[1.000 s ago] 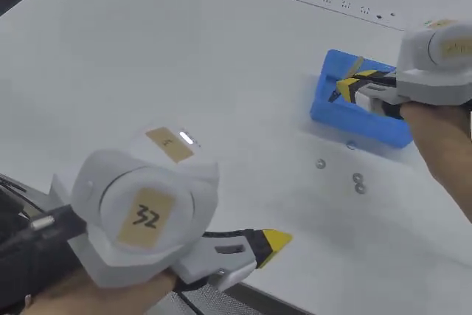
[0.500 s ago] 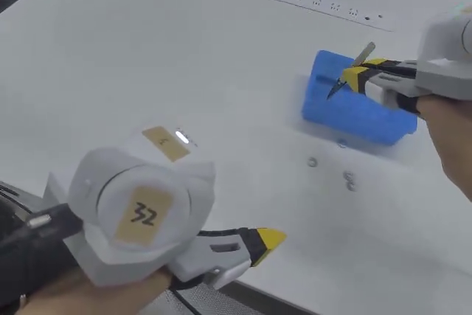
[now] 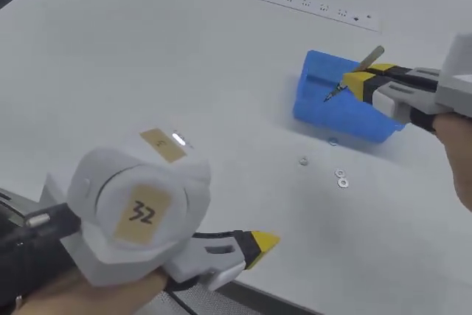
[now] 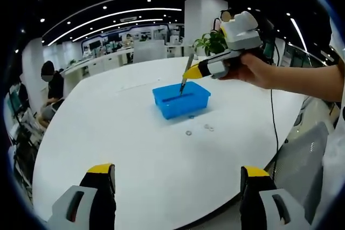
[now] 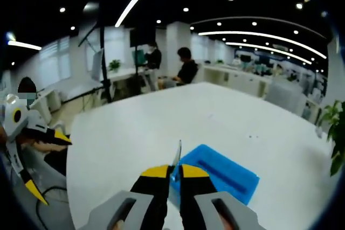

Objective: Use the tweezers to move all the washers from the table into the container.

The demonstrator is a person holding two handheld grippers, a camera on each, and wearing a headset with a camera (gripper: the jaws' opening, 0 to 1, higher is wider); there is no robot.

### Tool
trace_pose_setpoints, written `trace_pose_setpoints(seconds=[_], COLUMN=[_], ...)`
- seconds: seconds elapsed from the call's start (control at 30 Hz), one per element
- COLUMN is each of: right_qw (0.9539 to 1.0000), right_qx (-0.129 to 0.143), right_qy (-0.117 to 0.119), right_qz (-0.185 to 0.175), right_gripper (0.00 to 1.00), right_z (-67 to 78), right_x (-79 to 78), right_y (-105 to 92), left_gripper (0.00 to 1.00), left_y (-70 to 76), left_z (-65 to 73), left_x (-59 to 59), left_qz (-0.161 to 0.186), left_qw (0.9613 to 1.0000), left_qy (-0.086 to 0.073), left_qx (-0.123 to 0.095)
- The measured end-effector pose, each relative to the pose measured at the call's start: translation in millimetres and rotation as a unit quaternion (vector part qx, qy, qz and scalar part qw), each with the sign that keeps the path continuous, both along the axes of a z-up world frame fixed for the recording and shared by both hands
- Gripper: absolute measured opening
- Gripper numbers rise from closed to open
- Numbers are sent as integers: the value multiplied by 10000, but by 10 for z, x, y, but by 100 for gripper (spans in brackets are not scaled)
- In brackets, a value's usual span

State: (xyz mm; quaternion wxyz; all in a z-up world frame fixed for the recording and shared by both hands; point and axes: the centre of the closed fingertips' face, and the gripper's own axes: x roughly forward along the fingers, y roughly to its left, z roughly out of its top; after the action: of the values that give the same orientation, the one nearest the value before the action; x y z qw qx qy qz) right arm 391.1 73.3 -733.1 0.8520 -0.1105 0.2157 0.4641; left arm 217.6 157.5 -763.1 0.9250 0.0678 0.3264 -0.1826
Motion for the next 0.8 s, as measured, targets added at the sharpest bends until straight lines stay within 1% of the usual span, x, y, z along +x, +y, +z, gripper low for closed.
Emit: trace_pose_setpoints(seconds=[0.1,0.2,0.33,0.4,0.47,0.57,0.73,0.8], right_qw=[9999,9998,9994,9993,9993,9991,9985,9985], right_qx=[-42,-80,-9,-82,-115,-109,-198,-254], right_qy=[98,180,344,349,336,396,488,475], right_qz=[-26,-11,31,53,71,96,120,136], right_gripper=[3,3,3,3,3,3,3,3], right_z=[-64,-127,-193,-247,-288,-335,-445,-476], right_x=[-94,-192,-329,-373,-402,-444,-482,-495], right_y=[-27,-34,-7,3,11,32,47,49], left_gripper=[99,99,99,99,99,99,99,99], left_y=[1,4,11,5,-7,-17,-30,-30], left_z=[9,16,2,-2,-3,-4,-6,-17], left_x=[1,2,-10,-15,-16,-18,-21,-24], left_qz=[-15,-2,-19,-29,-48,-64,-60,-62], left_qw=[10000,10000,10000,10000,10000,9999,10000,10000], left_qy=[-16,-14,18,37,38,39,39,53], left_qx=[39,17,58,49,48,71,55,55])
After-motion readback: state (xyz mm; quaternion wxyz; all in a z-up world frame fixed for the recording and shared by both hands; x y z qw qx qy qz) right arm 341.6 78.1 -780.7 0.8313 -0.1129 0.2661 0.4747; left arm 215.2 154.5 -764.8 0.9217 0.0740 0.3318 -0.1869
